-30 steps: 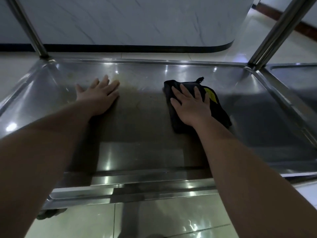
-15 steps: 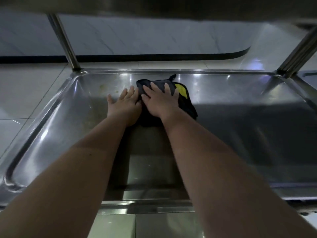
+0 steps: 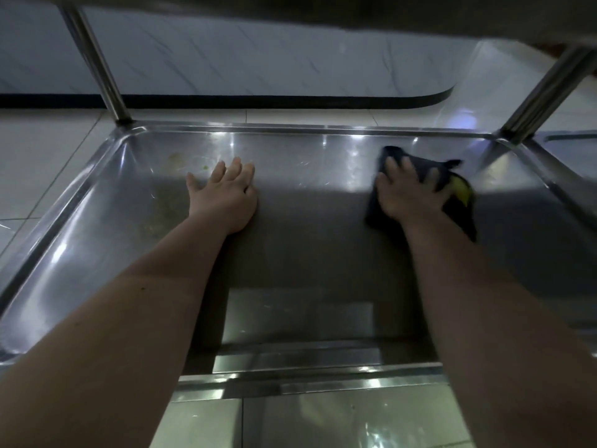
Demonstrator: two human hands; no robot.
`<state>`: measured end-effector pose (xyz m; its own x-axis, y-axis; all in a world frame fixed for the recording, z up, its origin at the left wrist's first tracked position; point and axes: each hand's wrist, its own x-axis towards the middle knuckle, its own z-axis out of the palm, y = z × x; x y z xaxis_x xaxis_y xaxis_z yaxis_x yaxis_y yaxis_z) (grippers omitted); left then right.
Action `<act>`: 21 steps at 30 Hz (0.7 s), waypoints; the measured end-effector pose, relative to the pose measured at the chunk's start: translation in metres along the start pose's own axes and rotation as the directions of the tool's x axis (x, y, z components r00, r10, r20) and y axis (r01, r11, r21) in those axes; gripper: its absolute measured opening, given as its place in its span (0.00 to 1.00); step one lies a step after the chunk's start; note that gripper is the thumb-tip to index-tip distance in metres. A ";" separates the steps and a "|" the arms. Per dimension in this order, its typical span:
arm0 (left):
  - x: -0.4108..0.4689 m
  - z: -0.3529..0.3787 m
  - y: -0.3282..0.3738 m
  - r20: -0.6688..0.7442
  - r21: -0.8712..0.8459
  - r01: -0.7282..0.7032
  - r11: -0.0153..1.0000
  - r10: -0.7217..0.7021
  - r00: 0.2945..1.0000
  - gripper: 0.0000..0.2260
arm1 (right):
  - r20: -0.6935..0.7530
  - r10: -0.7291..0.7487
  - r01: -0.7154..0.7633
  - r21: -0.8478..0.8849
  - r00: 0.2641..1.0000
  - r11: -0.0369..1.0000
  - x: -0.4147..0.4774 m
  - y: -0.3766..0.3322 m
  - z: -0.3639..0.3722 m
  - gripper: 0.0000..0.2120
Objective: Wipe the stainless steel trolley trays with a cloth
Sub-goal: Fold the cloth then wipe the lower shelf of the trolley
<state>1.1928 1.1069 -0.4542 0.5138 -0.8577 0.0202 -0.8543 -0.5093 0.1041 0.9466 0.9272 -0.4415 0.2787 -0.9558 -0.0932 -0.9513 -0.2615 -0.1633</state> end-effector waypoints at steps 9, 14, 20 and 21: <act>-0.004 -0.003 -0.001 0.038 0.010 0.042 0.999 -0.042 0.998 0.24 | 0.026 -0.440 0.440 0.014 0.897 0.898 -0.080 -0.118 0.026 0.26; -0.010 -0.002 0.000 0.031 -0.004 0.030 1.000 -0.029 0.999 0.26 | 0.001 -0.119 0.119 -0.017 0.993 0.993 -0.053 0.020 -0.004 0.26; -0.013 -0.001 0.003 0.010 0.023 0.029 0.999 -0.029 1.000 0.27 | -0.003 0.158 -0.158 -0.019 0.987 0.987 -0.085 0.053 -0.006 0.27; -0.014 -0.002 0.003 0.015 0.024 0.029 0.999 -0.029 0.999 0.27 | -0.010 0.099 -0.099 -0.007 0.995 0.995 -0.097 0.031 0.000 0.27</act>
<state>1.1833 1.1174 -0.4522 0.5373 -0.8434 0.0020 -0.8407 -0.5354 0.0811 0.8899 1.0114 -0.4374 0.1818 -0.9784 -0.0989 -0.9751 -0.1663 -0.1468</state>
